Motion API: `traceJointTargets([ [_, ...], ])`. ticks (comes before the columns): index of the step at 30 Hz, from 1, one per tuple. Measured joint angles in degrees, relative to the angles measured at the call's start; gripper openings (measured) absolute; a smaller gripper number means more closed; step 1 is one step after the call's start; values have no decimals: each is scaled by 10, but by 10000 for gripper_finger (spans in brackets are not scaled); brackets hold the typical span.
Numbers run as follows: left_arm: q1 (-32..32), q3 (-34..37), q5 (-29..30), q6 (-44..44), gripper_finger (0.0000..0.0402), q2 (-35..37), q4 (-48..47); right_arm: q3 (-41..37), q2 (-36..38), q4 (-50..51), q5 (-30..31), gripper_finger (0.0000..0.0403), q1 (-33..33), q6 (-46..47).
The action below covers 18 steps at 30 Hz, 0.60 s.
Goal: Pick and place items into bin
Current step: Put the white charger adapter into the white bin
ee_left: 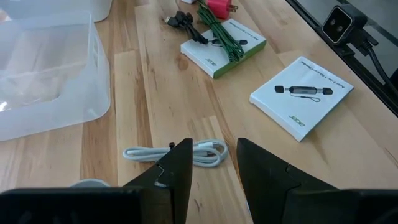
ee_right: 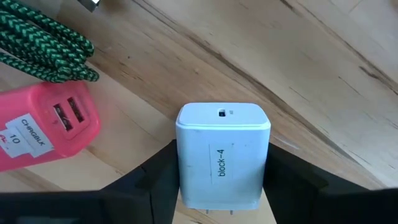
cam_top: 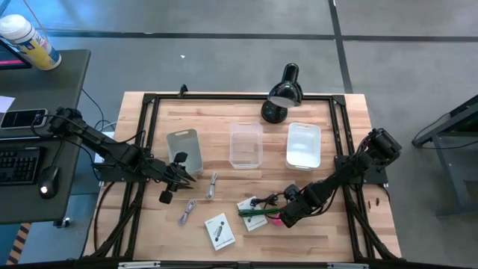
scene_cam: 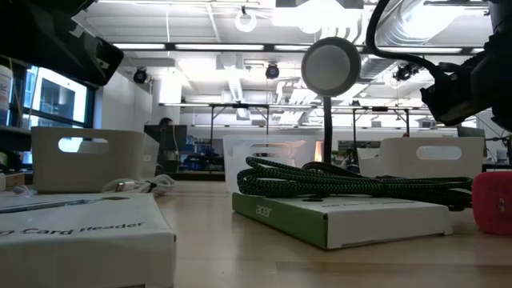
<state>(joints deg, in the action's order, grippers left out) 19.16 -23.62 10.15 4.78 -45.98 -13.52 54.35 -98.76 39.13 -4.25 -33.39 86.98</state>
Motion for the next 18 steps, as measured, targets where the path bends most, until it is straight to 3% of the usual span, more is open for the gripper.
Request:
traceJointTargets([
  [18,0,0,0,0,113,0,0,0,15,-1,-22,190,0,0],
])
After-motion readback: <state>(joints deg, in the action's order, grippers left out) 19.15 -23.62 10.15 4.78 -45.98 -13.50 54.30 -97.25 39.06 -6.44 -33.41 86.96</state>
